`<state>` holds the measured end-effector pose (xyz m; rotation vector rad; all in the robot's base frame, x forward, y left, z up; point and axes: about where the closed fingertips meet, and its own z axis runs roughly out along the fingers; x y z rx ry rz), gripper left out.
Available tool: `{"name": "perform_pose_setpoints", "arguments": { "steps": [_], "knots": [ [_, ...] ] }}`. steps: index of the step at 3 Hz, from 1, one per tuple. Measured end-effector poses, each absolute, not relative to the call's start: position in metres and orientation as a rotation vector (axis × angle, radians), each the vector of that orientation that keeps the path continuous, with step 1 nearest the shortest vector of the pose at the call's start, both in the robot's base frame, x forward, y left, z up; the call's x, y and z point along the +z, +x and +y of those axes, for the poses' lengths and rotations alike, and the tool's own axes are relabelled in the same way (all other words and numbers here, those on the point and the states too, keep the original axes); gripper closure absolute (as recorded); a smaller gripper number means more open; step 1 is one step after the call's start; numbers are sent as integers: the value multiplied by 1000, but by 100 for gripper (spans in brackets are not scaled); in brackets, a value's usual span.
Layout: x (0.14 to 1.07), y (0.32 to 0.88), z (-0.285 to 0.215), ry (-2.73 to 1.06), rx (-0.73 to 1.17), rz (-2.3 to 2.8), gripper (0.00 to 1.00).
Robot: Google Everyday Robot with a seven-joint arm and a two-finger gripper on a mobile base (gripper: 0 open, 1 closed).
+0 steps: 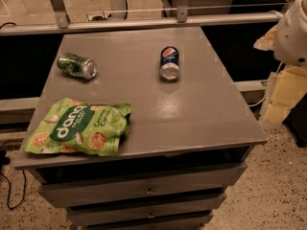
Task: Place pepsi can upright
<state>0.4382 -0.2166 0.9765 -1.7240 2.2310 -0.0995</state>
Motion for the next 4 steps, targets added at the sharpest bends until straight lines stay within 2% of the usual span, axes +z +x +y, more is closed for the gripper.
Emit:
{"name": "perform_pose_setpoints", "arguments": {
  "steps": [1, 2, 4],
  "knots": [
    [977, 438, -217, -1724, -100, 2231, 0],
    [973, 464, -209, -1709, -72, 2187, 0],
    [962, 596, -174, -1491, 68, 2131, 0]
  ]
}}
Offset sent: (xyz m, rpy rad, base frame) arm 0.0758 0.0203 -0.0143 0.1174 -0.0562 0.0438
